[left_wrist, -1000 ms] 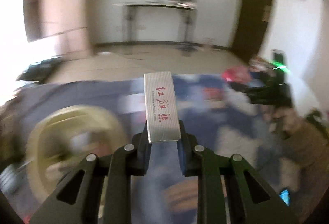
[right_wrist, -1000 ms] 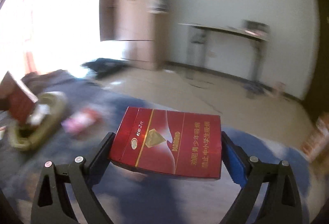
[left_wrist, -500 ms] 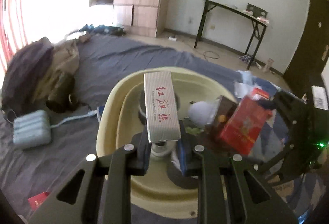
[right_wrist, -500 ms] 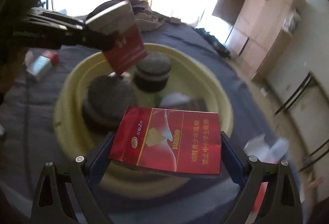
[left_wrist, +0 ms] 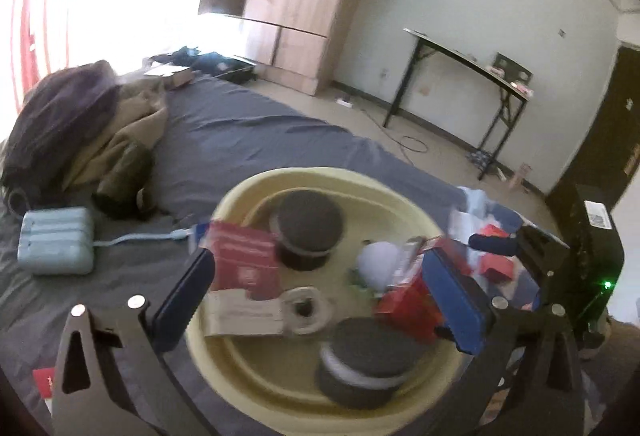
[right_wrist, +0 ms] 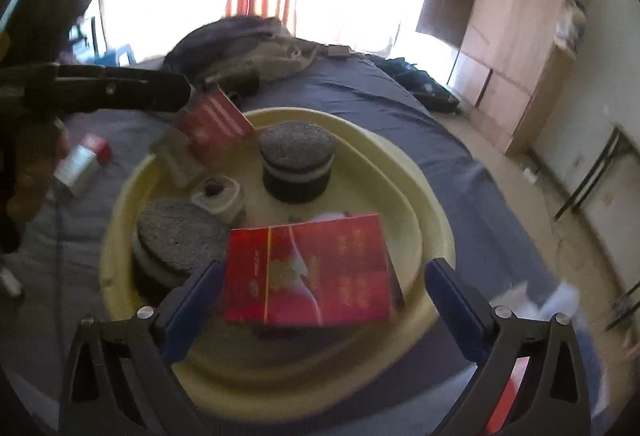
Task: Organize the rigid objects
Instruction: 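Carry both boxes over the cream basin and open both grippers, then grasp the red-white box with the right gripper while the left grasps the Double Happiness box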
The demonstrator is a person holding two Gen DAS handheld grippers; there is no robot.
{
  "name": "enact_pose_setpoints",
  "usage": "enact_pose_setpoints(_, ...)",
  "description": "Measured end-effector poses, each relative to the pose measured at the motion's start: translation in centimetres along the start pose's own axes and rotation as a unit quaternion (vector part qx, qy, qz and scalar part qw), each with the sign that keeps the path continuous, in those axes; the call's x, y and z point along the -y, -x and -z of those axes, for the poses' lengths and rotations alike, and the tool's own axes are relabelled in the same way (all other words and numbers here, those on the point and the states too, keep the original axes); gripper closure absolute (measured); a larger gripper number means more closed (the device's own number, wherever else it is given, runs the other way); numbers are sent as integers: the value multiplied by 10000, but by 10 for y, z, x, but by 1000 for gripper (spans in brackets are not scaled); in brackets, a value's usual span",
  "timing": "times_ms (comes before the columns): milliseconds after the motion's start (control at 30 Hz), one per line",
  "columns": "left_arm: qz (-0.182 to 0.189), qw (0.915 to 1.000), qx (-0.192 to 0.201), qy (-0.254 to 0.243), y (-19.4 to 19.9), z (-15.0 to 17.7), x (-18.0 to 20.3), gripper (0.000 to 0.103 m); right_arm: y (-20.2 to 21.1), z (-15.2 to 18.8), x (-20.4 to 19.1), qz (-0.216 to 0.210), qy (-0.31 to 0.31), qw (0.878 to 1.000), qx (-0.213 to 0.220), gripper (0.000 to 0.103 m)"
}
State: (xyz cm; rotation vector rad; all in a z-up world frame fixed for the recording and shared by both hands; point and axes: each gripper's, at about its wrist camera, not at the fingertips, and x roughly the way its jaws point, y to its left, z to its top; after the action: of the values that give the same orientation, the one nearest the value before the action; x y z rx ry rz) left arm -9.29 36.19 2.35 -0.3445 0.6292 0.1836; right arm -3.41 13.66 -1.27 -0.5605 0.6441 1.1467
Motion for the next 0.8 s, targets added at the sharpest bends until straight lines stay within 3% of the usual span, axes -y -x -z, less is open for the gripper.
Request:
enact_pose_setpoints(133, 416, 9979, -213, -455, -8, -5, 51, 0, 52, 28, 36, 45, -610, 9977, 300, 0)
enact_pose_setpoints(267, 860, 9876, -579, -1178, -38, 2, 127, 0, 145, 84, 86, 744, -1622, 9798, 901, 0)
enact_pose_setpoints(333, 1195, 9792, -892, -1376, -62, 6, 168, 0, 181, 118, 113, 1514, -2103, 9619, 869, 0)
enact_pose_setpoints(400, 1374, 9692, -1311, -1570, -88, 13, 205, 0, 206, 156, 137, 2262, -2589, 9374, 553, 0)
enact_pose_setpoints(467, 1361, 9599, -1451, -1976, -110, 20, 241, 0, 222, 195, 157, 2447, -3258, 9123, 403, 0)
enact_pose_setpoints(567, 1097, 9506, -1458, -2513, -136, 23, 276, 0, 220, 226, 172, 2478, -3806, 8907, 207, 0)
enact_pose_setpoints(700, 935, 9463, -1516, -2699, -167, 14, 278, 0, 201, 232, 186, 2273, -4485, 8643, 111, 0)
enact_pose_setpoints(800, 790, 9400, -1808, -2783, -195, 19, 273, 0, 185, 216, 193, 2337, -4369, 8686, 43, 0)
